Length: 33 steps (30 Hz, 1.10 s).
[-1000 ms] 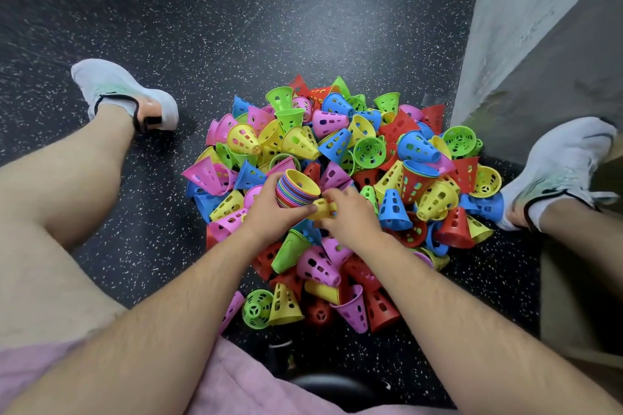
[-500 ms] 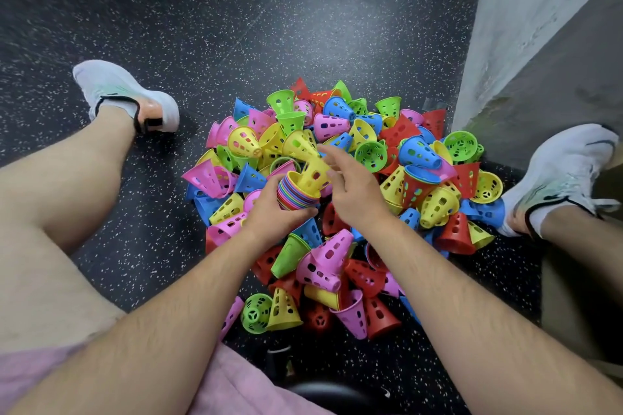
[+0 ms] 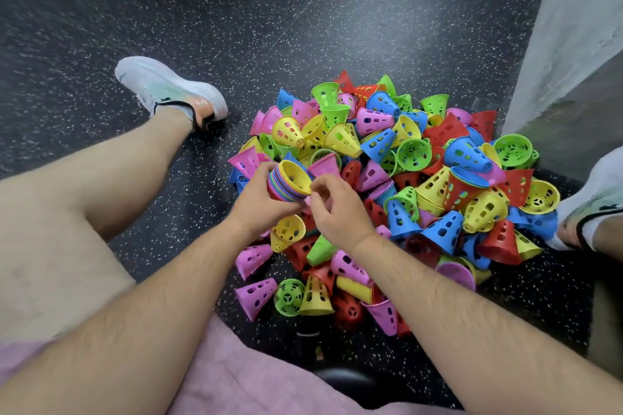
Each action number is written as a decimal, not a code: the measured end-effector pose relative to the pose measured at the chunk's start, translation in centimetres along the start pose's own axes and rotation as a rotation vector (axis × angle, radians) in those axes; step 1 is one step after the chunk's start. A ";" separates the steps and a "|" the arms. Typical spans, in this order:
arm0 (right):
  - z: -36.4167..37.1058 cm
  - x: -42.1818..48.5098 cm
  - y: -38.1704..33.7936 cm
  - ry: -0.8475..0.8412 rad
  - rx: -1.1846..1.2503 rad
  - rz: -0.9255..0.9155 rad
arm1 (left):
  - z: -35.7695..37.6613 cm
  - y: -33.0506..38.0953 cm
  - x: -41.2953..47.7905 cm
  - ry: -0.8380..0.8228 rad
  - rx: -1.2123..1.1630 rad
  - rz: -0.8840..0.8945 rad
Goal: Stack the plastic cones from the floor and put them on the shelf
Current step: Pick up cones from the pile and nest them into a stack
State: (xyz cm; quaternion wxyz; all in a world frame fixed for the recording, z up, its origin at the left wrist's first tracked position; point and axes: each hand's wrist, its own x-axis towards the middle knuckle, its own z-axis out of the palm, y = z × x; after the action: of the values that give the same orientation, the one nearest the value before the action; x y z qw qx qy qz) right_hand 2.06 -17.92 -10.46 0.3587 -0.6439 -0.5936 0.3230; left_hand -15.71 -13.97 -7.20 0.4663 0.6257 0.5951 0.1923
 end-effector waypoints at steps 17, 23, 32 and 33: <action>10.9 -4.1 1.6 -0.445 -0.804 -0.255 | -2.2 -6.5 0.3 -0.037 0.085 -0.205; 9.7 -4.2 2.6 -0.435 -0.880 -0.514 | -2.5 -6.4 0.4 -0.074 0.072 -0.188; 1.3 0.3 0.8 0.101 -0.056 -0.009 | -2.9 -4.5 2.9 -0.081 0.138 -0.049; 0.9 0.8 0.4 0.125 0.002 0.039 | -2.8 -4.3 3.2 -0.094 0.156 -0.037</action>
State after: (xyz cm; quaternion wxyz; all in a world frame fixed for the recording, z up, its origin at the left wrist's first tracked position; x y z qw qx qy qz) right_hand 1.58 -17.11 -11.23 0.3894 -0.6740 -0.5570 0.2896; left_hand -19.72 -10.64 -10.32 0.4470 0.6574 0.5971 0.1072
